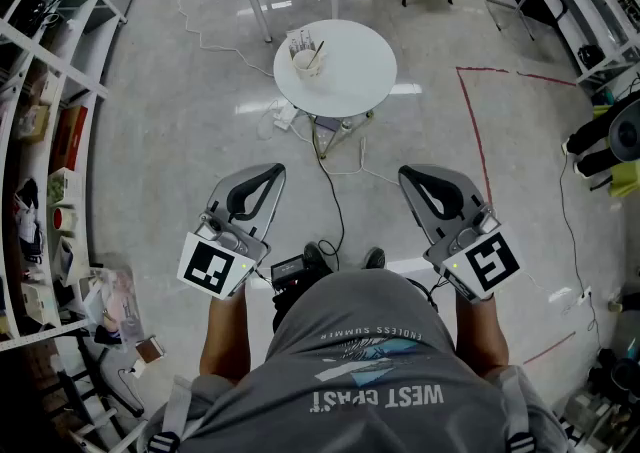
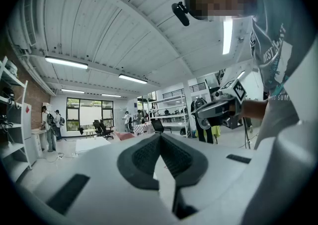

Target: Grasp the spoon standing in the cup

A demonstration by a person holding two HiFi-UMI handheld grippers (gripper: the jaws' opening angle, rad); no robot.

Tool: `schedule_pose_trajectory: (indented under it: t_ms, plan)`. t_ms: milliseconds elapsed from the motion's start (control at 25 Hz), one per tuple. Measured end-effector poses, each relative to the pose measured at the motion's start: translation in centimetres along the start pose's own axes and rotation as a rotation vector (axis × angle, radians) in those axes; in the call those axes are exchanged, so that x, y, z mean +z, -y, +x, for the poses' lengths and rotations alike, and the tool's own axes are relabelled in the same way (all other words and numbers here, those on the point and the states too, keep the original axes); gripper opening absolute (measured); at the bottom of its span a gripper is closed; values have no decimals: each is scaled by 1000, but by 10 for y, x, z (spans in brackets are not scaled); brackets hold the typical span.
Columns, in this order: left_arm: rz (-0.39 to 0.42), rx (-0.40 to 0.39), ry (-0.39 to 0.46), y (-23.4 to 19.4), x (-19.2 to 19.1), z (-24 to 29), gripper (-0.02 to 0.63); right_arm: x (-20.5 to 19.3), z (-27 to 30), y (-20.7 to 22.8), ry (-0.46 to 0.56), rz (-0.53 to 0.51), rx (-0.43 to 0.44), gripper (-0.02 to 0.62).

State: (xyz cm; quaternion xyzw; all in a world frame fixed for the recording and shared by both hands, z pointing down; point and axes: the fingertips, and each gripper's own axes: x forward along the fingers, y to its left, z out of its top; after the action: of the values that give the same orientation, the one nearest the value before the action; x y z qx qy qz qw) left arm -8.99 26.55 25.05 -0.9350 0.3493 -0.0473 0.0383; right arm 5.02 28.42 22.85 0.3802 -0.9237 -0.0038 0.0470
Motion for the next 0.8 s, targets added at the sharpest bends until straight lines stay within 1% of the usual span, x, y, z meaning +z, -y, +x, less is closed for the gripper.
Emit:
schedule_pose_trajectory:
  t_ms: [320,560,640,720,800]
  plan:
    - [-7,-15,-3,-14,-7,2,-3,-6,15,3,-16,2,-11,2]
    - [-12,-39,-1,-29,-11,-3,-3,-8,29,-1,-31,8,-37,2]
    - [-14,-49,5,-34,-12,-5,-3,-11,34,-3,-45,21,-51,2]
    - [-14,-59,11,-39,-13,-8,-3,-20,35,-4,-84,50,-68,2]
    - [-14,-67,18,-44,-14,-12,-3,-26,37,-4,-94,82,-89,2]
